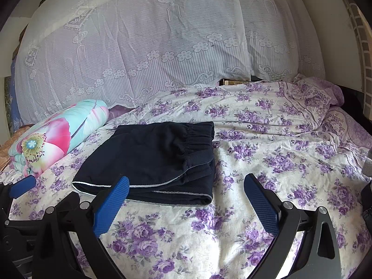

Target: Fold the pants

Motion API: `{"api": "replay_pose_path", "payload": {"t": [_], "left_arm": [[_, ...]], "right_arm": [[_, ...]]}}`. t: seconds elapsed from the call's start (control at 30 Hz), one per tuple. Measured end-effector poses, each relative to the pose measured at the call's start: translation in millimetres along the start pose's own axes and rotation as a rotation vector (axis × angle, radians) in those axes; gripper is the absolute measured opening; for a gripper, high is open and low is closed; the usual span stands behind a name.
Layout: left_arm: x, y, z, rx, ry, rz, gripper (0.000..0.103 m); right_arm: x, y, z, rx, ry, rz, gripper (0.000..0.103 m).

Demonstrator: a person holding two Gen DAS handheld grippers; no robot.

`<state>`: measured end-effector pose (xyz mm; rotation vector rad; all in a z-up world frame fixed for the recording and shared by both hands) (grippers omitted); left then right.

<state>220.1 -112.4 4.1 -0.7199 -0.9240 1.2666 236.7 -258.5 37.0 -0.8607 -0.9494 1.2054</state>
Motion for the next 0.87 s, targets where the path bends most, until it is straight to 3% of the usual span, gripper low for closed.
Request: {"api": "replay_pose_path", "payload": {"t": [0.87], "left_arm": [[2.3, -1.4, 1.3, 0.000, -0.008, 0.013, 0.098]], "right_arm": [[-0.6, 0.0, -1.1, 0.003, -0.002, -0.001, 0.100]]}}
Point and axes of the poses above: each gripper's, at about its wrist camera, not at the fingertips, and z roughly against the way its jaws point, x to its left, y to its underside, the point moved 3 cm from there along -z, roughly the way its jaws point, and after that the axes turned 6 degrees about -y, right-handed, at the moved point
